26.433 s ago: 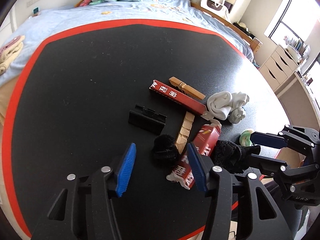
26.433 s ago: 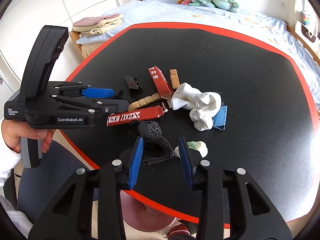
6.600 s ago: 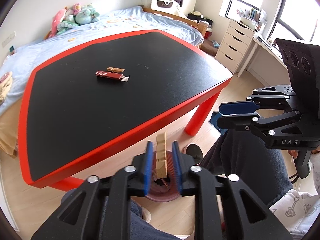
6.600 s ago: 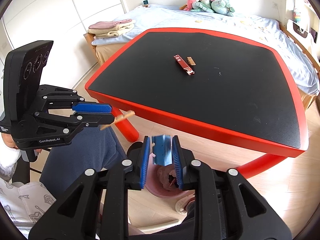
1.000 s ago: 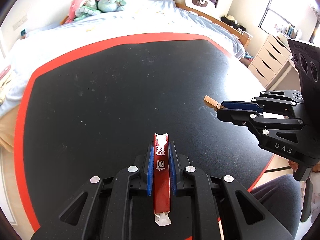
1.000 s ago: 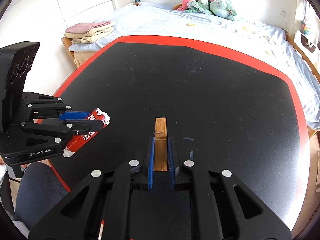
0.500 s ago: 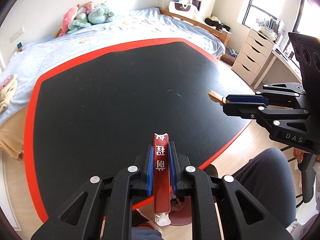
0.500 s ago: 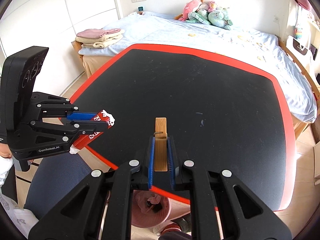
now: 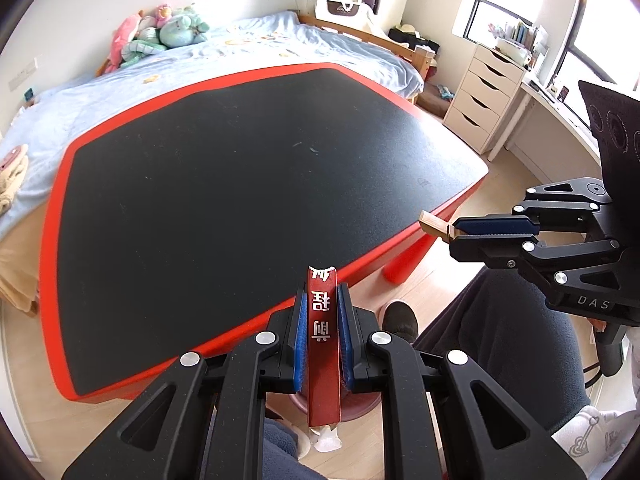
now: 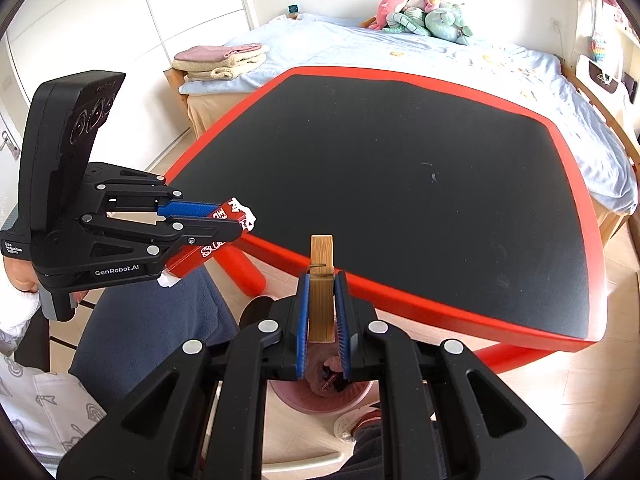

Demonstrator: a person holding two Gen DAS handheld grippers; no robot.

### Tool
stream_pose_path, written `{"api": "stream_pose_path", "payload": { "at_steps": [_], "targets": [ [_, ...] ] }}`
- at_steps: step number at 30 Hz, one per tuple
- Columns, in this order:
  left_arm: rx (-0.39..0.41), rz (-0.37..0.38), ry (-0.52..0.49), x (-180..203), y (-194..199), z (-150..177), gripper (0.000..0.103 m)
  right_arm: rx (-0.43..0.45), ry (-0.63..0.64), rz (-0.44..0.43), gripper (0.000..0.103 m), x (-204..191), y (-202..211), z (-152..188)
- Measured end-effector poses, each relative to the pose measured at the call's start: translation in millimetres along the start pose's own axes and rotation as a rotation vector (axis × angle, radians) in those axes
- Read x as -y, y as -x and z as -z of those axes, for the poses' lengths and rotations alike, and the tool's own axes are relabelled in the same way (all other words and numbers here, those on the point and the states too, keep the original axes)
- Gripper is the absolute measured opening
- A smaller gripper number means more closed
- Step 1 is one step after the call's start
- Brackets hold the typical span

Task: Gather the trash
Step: 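Carry the clothespin and red strip over the wastebasket and open both grippers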

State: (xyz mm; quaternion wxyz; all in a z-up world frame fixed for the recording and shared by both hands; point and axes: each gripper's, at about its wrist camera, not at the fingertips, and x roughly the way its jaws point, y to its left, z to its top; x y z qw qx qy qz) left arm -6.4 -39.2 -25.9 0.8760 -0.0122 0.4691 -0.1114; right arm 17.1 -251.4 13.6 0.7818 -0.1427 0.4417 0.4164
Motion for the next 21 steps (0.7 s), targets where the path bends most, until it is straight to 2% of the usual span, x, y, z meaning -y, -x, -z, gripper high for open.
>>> {"api": "stream_pose_path", "payload": {
  "at_steps": [6, 12, 14, 15, 16, 17, 18, 19, 21],
  "targets": [
    [-0.011, 0.014, -0.006, 9, 1, 11, 0.014, -0.015, -0.013, -0.015, 0.012, -6, 1, 19],
    [-0.015, 0.028, -0.008, 14, 2, 14, 0.014, -0.015, -0.001, -0.027, 0.012, -10, 3, 23],
    [-0.012, 0.021, -0.009, 14, 2, 16, 0.017, -0.018, 0.003, -0.035, 0.013, -9, 2, 22],
    [-0.012, 0.017, -0.008, 14, 2, 16, 0.025, -0.022, 0.005, -0.036, 0.016, -7, 2, 23],
    [-0.017, 0.013, -0.008, 12, 1, 16, 0.034, -0.027, 0.007, -0.021, 0.038, -6, 1, 24],
    [-0.015, 0.01, -0.007, 9, 1, 16, 0.058, -0.028, 0.007, -0.006, 0.067, -4, 0, 23],
    [-0.005, 0.004, 0.0, 8, 2, 16, 0.077, -0.024, 0.002, 0.003, 0.079, -3, 0, 24],
    [0.003, -0.006, 0.005, 8, 3, 17, 0.088, -0.014, -0.005, 0.007, 0.086, -1, 1, 25],
    [0.006, -0.028, 0.01, 6, 3, 18, 0.089, -0.017, -0.012, 0.026, 0.088, 0, 0, 26]
  ]
}}
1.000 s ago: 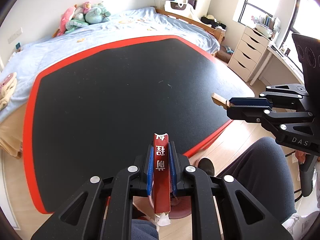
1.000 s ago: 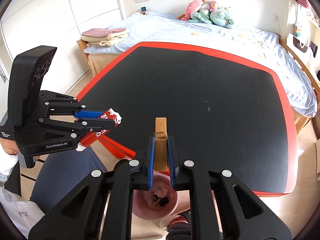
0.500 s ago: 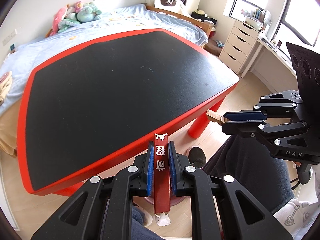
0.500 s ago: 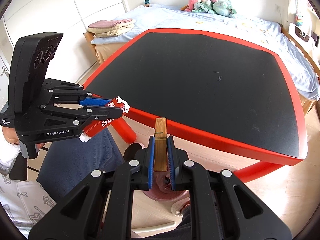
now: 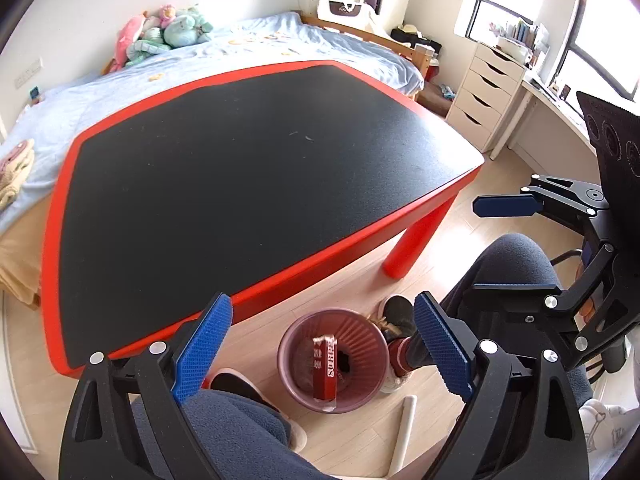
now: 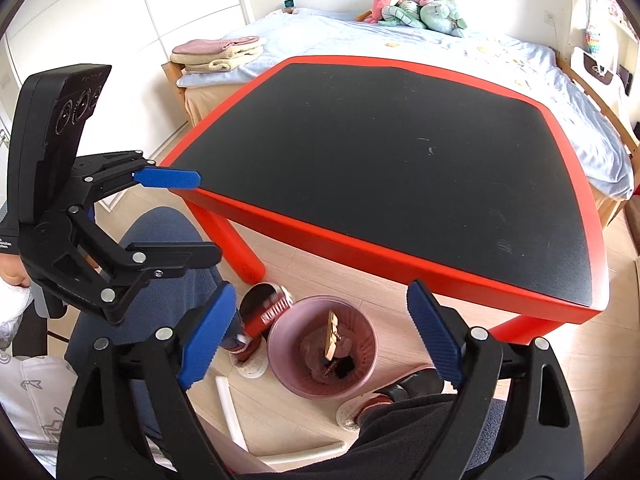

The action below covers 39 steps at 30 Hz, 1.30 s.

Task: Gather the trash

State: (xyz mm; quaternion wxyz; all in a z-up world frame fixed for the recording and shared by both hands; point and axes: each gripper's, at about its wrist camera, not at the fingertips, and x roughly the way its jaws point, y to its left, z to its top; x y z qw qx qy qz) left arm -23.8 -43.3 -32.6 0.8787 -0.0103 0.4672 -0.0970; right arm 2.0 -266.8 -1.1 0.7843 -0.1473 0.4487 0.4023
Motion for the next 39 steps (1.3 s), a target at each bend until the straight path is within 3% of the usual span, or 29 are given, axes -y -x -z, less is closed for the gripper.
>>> {"api": "stream_pose_path", "payload": {
  "at_steps": [5, 20, 39],
  "targets": [
    [-0.001, -0.012, 0.021, -5, 2, 2, 0.095, -0.009, -0.015, 0.015, 0.091, 1, -1, 3],
    [0.035, -0.022, 0.062, -13, 17, -1, 0.095, 0.007, -0.067, 0.002, 0.1, 3, 6, -3],
    [0.151, -0.14, 0.105, -44, 42, -58, 0.096, 0.177, -0.089, 0.1, 0.1, 33, 42, -95]
  ]
}}
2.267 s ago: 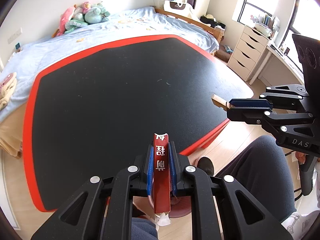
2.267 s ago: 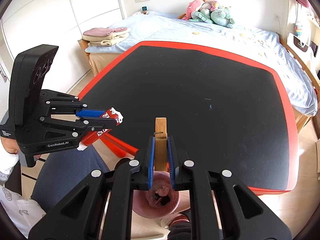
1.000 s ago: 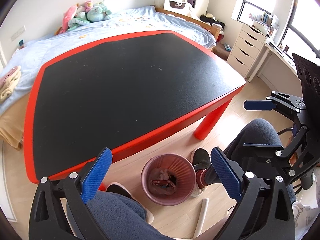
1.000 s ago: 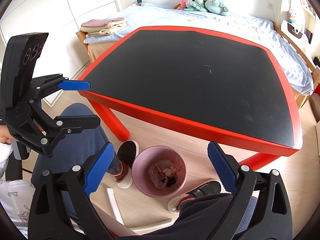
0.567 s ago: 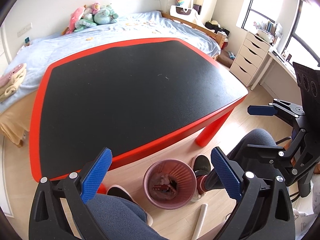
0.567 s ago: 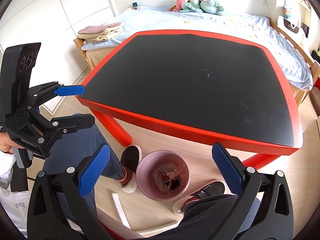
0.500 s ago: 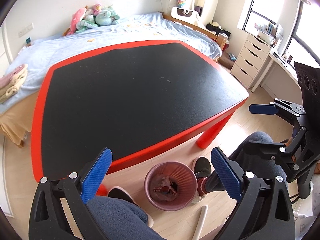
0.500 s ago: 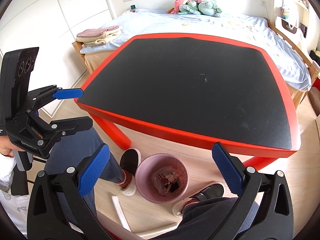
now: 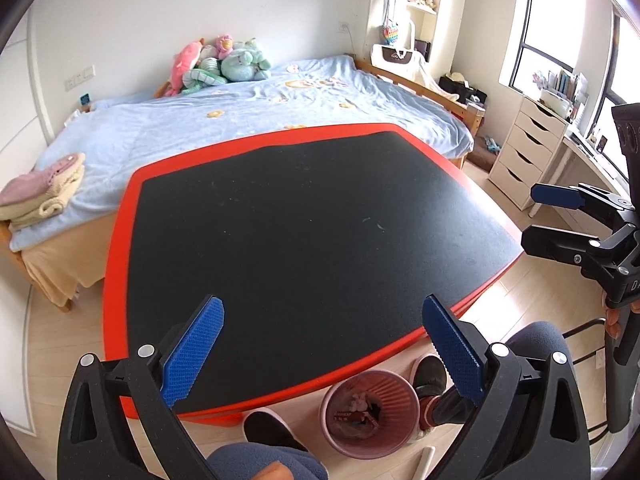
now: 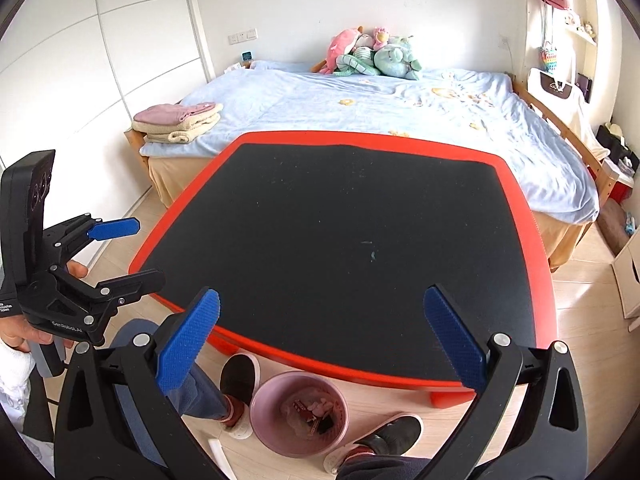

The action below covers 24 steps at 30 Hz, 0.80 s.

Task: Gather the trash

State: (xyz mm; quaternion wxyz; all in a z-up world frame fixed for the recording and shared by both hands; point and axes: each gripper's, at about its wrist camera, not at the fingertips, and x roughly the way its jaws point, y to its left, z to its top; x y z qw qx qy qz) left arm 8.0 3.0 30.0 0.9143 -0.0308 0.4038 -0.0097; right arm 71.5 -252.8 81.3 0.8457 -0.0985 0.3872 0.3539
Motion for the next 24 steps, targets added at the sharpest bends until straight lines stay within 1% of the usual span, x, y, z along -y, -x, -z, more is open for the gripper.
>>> {"api": "stream_pose_path", "payload": {
  "at_steps": [5, 9, 12, 17, 20, 24],
  "targets": [
    [0.008, 0.027, 0.027, -5, -2, -8, 0.097, 0.013, 0.014, -0.003, 0.1, -1, -3, -14],
    [0.008, 0.06, 0.048, -8, -3, -12, 0.097, 0.011, 0.019, -0.006, 0.1, -2, -5, -17],
    [0.026, 0.052, 0.041, -6, -1, -12, 0.097, 0.009, 0.018, -0.006, 0.1, -1, -6, -16],
    [0.037, 0.066, 0.051, -6, 0, -13, 0.097, 0.004, 0.015, -0.004, 0.1, 2, -7, -15],
    [0.036, 0.085, 0.059, -6, 0, -13, 0.097, 0.0, 0.013, -0.004, 0.1, 2, -9, -15],
    [0.035, 0.079, 0.054, -6, 1, -14, 0.097, 0.0, 0.015, -0.005, 0.1, 2, -9, -16]
  ]
}}
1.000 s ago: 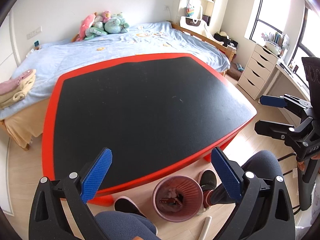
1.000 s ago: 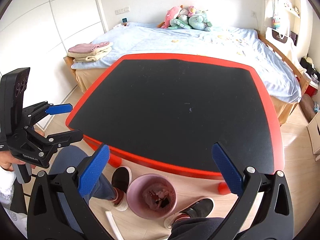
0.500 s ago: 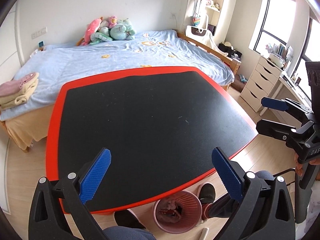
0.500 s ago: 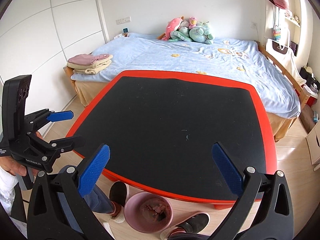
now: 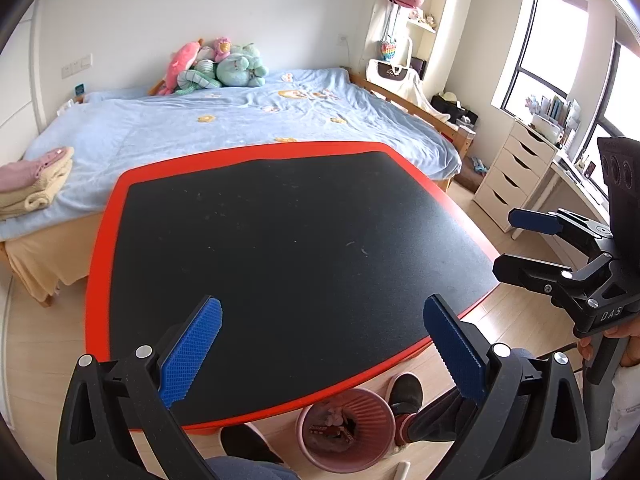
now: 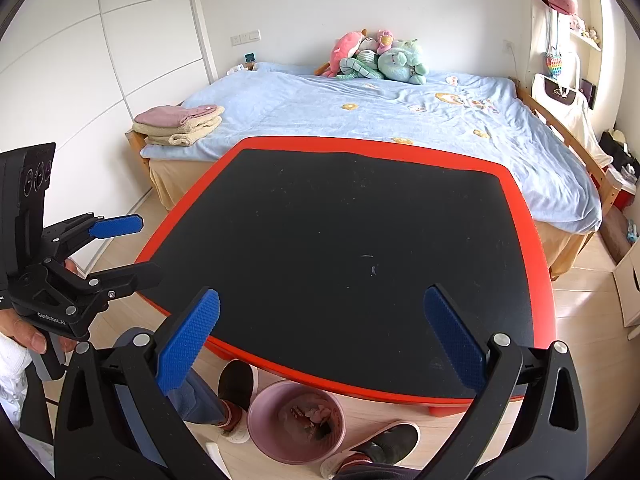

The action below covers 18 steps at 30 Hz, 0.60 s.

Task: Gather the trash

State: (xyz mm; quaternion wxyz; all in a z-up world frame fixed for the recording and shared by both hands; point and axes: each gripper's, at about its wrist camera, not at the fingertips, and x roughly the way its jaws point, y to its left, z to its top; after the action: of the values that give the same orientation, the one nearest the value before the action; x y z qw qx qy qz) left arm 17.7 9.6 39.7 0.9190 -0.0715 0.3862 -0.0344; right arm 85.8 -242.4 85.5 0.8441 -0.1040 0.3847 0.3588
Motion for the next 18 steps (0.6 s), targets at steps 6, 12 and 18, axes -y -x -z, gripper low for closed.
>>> {"api": "stream_pose_path", "payload": {
  "at_steps": [6, 12, 18],
  "targets": [
    [-0.003, 0.0, -0.001, 0.2, 0.1, -0.4, 0.097, 0.001, 0.005, 0.0, 0.1, -1.6, -0.9, -1.7],
    [-0.003, -0.001, -0.003, 0.8, 0.5, -0.8, 0.097, 0.002, 0.004, 0.001, 0.1, -1.9, -0.8, -1.9],
    [-0.004, 0.001, -0.005, 1.7, 0.8, -0.9, 0.097, 0.0, 0.004, 0.001, 0.1, -2.2, -1.0, -1.5]
  ]
}}
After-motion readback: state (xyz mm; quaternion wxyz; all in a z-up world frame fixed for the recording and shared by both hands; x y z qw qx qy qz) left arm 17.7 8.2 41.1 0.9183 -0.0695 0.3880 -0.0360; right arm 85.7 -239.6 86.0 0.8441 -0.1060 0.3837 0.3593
